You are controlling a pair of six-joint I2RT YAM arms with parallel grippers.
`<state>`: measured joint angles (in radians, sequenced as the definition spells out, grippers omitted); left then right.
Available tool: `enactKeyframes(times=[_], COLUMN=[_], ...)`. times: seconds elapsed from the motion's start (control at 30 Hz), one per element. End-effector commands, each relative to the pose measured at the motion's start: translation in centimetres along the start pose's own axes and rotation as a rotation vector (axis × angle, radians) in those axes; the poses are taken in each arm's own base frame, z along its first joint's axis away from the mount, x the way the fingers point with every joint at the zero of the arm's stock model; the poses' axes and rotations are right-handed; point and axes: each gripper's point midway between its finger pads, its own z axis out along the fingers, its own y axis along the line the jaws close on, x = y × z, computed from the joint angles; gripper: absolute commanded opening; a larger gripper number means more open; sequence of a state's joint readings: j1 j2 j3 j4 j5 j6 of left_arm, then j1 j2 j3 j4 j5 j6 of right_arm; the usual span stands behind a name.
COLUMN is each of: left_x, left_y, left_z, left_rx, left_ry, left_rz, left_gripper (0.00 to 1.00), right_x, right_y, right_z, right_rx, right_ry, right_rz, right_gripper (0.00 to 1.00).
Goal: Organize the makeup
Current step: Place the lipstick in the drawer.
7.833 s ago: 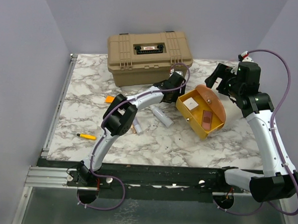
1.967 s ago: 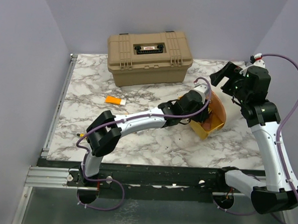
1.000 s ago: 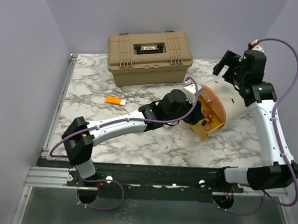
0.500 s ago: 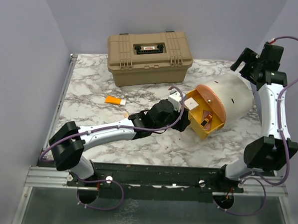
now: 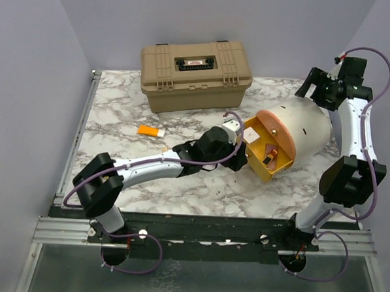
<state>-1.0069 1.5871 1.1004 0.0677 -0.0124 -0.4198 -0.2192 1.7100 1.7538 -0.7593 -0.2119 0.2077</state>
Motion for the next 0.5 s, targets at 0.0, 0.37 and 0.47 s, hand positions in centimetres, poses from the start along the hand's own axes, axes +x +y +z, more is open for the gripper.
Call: enactKeyframes(times=[0.0,0.37,0.47], left_x=[1.1,0.2,0.3], left_y=[-0.5,0.2,0.1], left_z=[1.4,3.3,3.4], left_rx=[0.097,0.142,0.149], left_ry=[0.082,0.089,0.091], left_rz=[0.048,0.101,0.093], left_gripper=[0.67,0.58,0.56], right_x=[2.2,3.3,3.6], right_y=[0.3,0.2,0.1], right_z=[-0.2,-1.0,-1.6], right_rx=[-0.057,-0.054,-0.046], right_ry=[0.092,0.102,0.09], right_rz=[-0.031,-0.039,-0.047], right_gripper=[0.98,0.98,0.98])
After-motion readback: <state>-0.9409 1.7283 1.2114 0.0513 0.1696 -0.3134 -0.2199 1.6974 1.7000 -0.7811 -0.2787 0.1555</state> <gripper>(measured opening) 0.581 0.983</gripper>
